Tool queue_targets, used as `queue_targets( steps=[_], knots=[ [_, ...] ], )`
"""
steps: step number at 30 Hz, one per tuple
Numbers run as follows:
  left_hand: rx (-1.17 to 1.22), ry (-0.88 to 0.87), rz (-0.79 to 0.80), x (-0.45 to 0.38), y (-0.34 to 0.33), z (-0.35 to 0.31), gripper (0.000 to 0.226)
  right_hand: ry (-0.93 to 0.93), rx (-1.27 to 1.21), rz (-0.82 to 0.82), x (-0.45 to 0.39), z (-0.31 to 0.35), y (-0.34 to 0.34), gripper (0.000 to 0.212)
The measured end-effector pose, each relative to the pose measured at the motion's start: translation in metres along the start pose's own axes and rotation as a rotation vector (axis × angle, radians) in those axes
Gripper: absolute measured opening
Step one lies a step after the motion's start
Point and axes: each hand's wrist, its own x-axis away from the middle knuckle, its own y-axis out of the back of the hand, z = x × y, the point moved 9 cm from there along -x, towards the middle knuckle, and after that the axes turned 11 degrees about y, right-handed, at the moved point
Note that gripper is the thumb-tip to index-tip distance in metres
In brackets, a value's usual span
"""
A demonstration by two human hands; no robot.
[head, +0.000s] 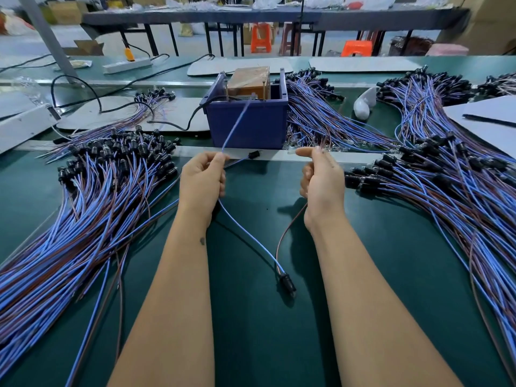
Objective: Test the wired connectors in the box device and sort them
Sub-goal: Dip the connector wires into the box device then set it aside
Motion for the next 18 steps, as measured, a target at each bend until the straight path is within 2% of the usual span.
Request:
queue_targets(
  steps=[5, 10, 18],
  knots=[
    [0.032, -0.036, -0.19, 0.006, 0.003, -0.004, 0.023, 0.116, 0.303, 0.046, 0.004, 0.006, -0.008, 0.03],
    [0.038, 0.001, -0.248, 0.011, 0.0, 0.0, 0.024, 0.211, 0.592, 0.149, 0.007, 0.006, -0.021, 0.014],
    [0.013, 0.023, -0.258, 0.012, -0.001, 0.001, 0.023, 0.294, 0.537, 0.138, 0.009, 0.013, -0.022, 0.014]
  ],
)
